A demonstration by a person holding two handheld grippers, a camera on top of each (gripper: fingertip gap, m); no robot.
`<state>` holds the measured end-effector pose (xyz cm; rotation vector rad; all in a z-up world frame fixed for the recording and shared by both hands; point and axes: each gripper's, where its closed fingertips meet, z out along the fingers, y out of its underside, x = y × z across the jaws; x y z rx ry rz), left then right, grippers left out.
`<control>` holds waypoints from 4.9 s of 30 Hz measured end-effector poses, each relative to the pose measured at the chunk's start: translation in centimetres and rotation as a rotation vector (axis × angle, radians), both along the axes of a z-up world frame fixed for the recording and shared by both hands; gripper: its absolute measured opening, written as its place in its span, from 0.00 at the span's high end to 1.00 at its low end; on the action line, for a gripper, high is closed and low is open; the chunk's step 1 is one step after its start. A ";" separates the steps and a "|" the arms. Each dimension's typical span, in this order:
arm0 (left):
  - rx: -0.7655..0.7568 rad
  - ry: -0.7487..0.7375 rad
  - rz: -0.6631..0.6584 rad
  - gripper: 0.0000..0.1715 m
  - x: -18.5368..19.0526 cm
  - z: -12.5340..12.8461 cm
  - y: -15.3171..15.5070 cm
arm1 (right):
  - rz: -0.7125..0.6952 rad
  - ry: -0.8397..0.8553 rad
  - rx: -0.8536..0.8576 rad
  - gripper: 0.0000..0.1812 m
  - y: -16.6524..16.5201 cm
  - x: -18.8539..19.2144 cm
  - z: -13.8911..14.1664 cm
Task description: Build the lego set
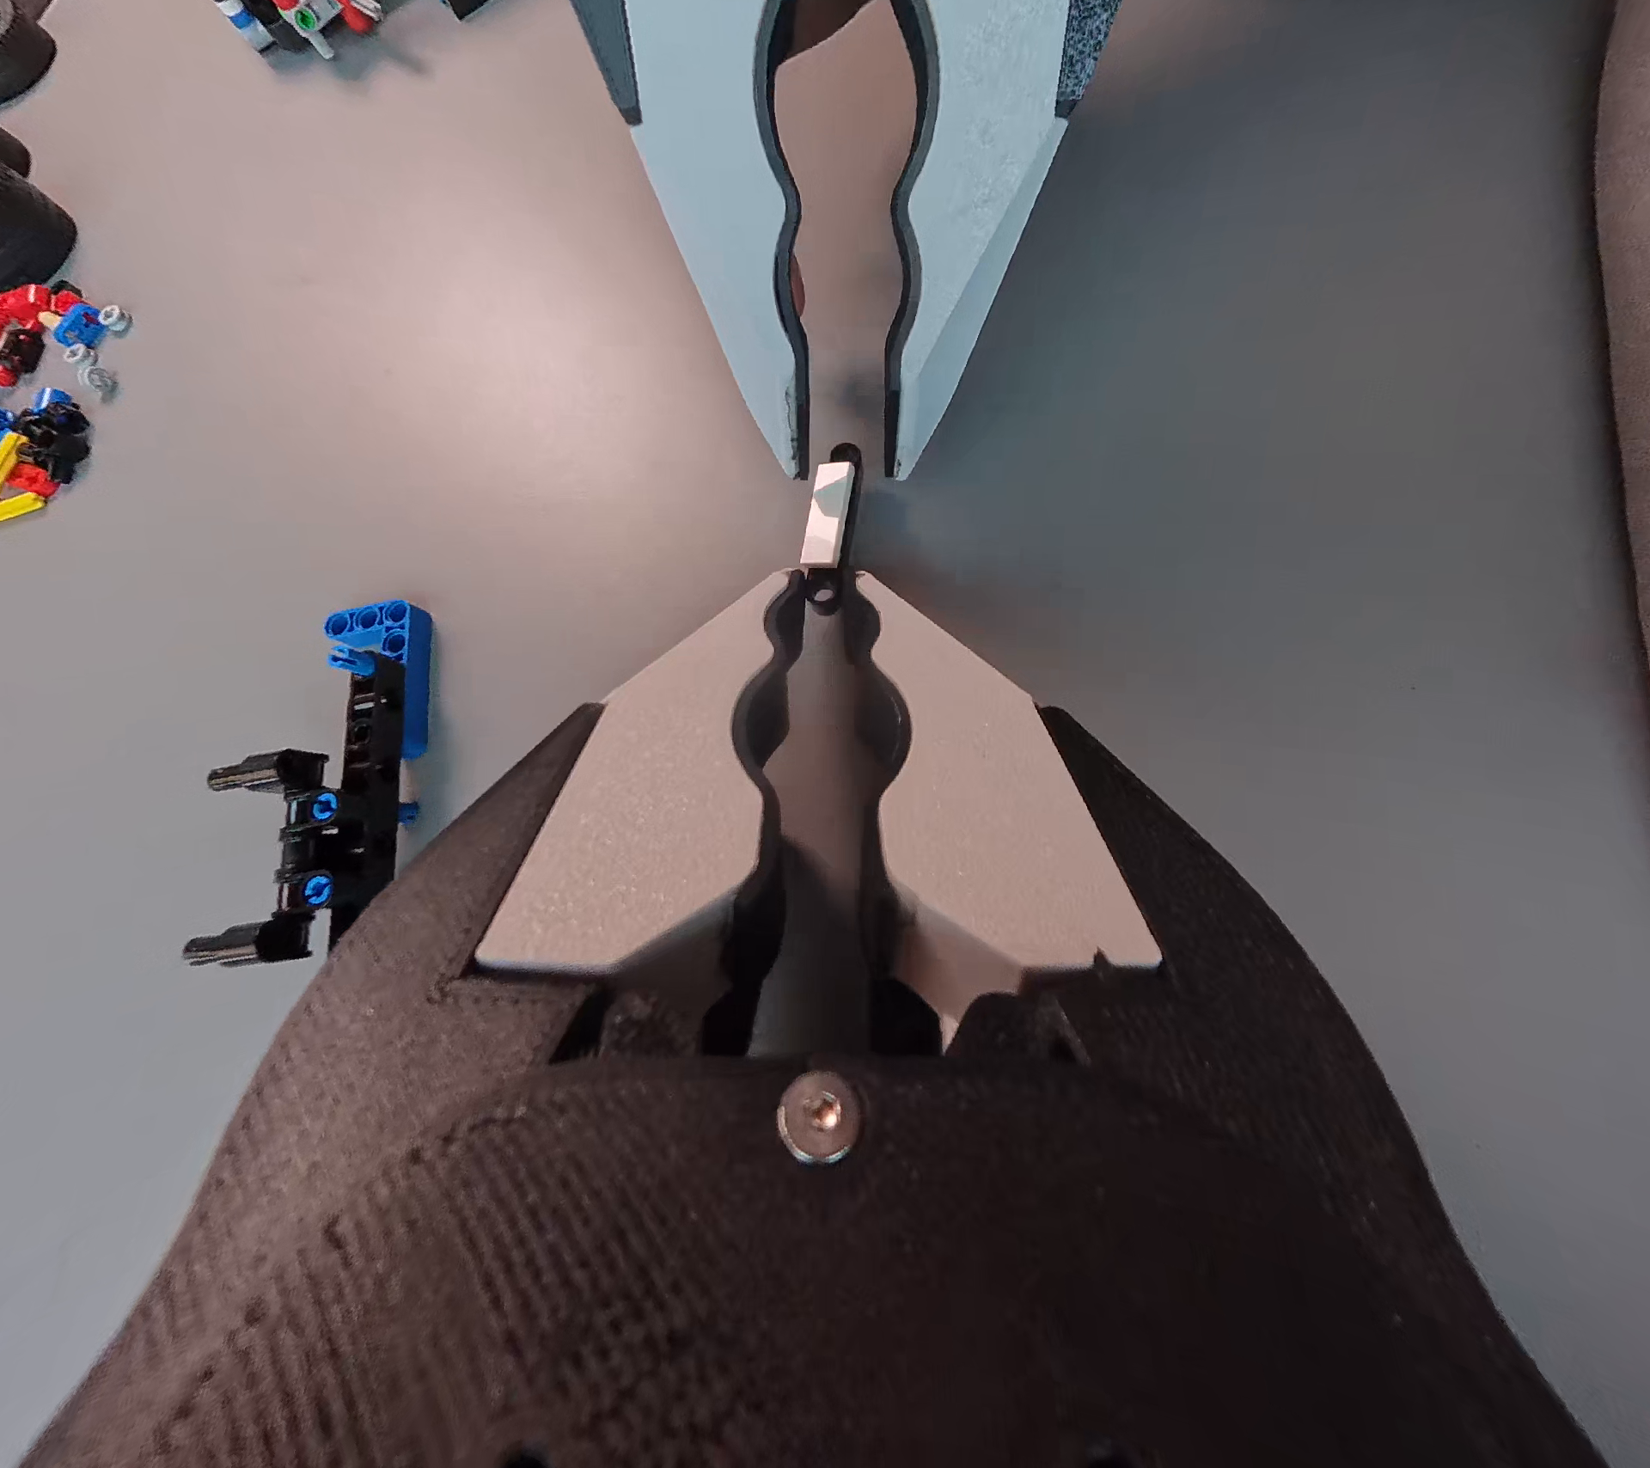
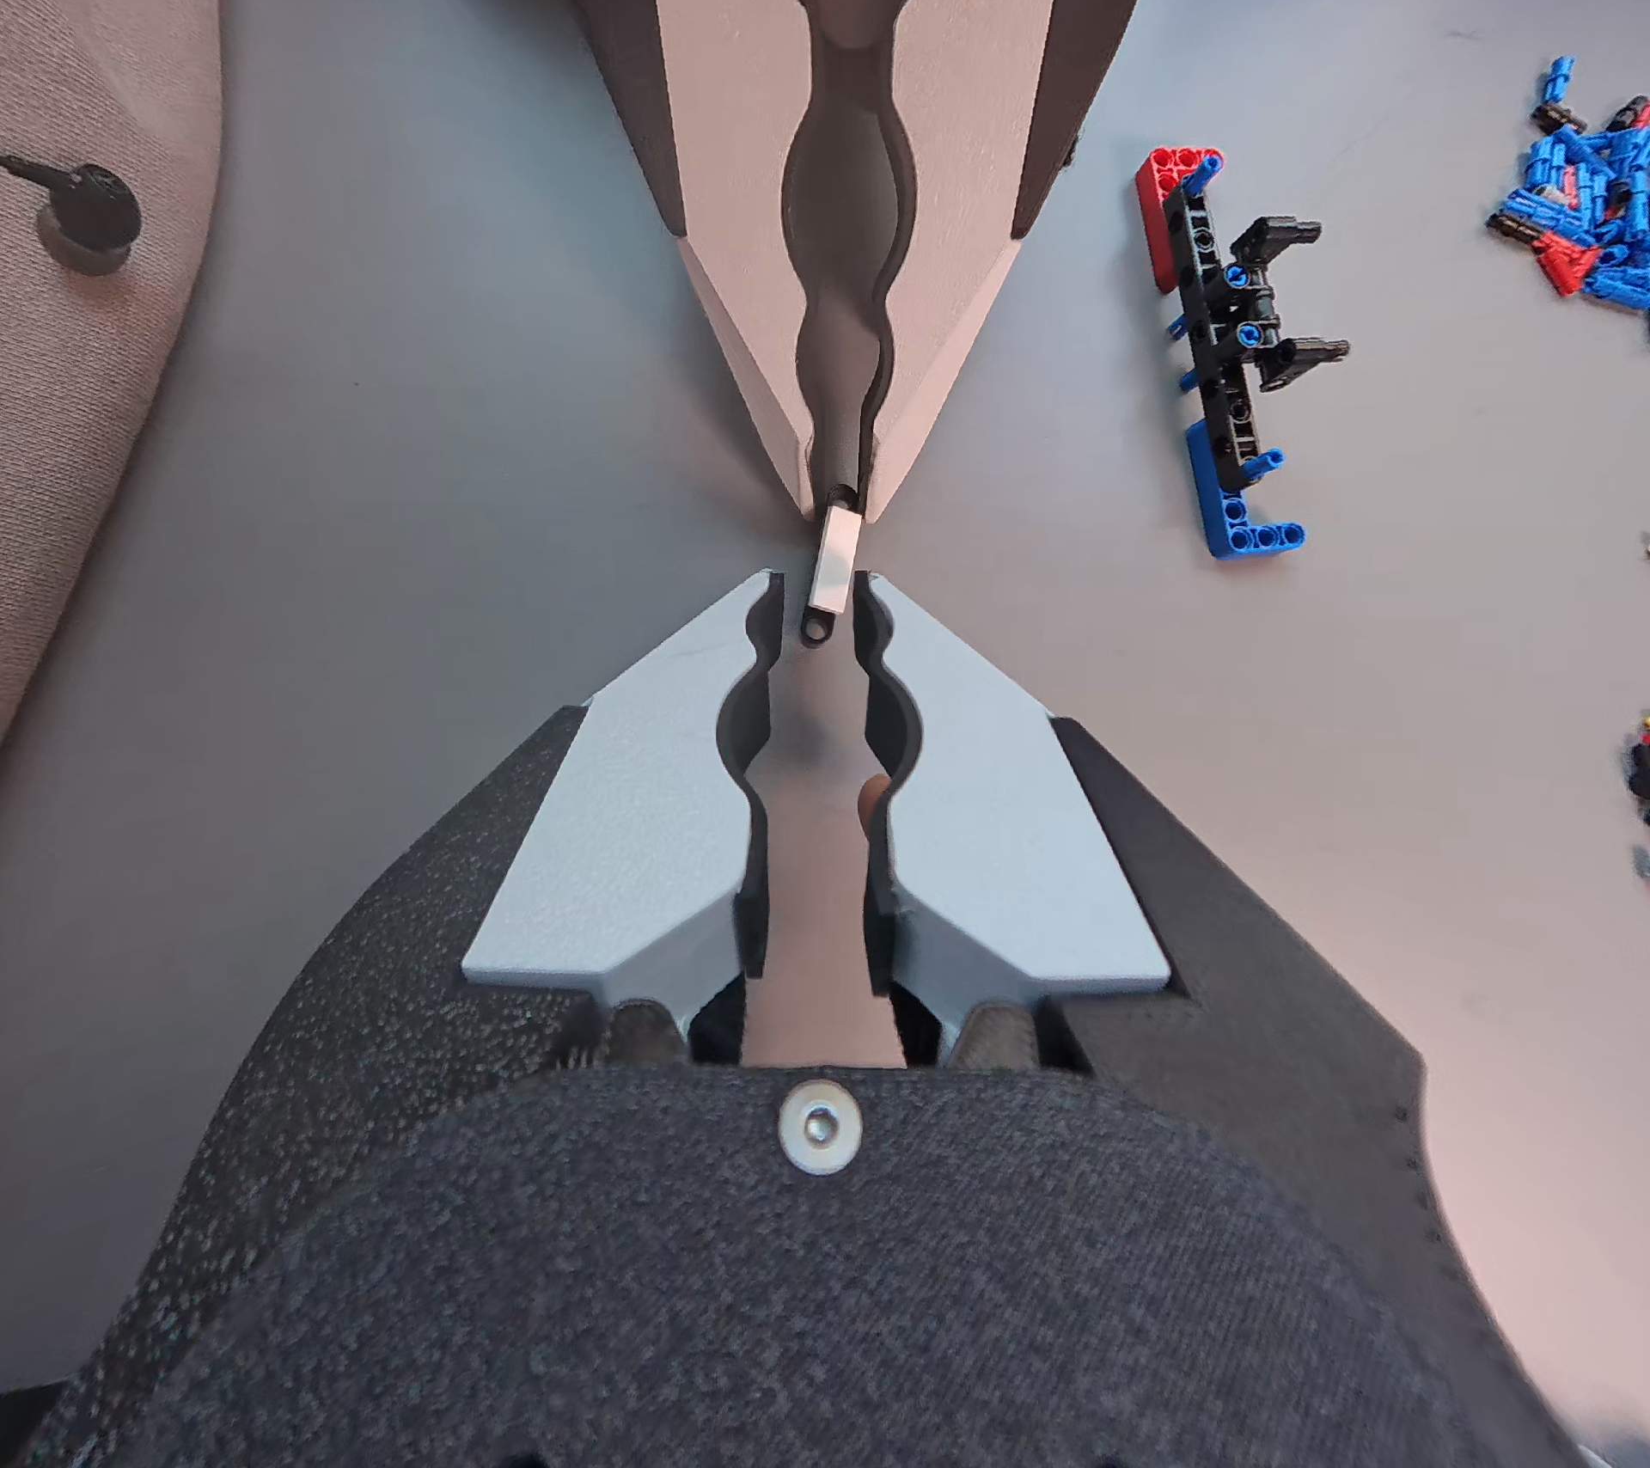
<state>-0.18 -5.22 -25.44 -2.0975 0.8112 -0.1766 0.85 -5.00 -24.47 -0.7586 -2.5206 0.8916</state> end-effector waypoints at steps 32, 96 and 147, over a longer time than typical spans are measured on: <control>-0.126 -0.319 0.034 0.97 -0.5 15.6 0.7 | -0.019 0.940 0.529 0.94 0.3 -2.2 14.7; 0.086 -1.235 0.156 0.97 -2.8 12.9 2.8 | -0.180 0.750 -0.067 0.95 2.4 -4.0 11.0; -0.044 0.029 -0.170 0.96 -1.5 -0.5 1.2 | -0.363 0.088 -0.508 0.97 6.7 -1.8 6.3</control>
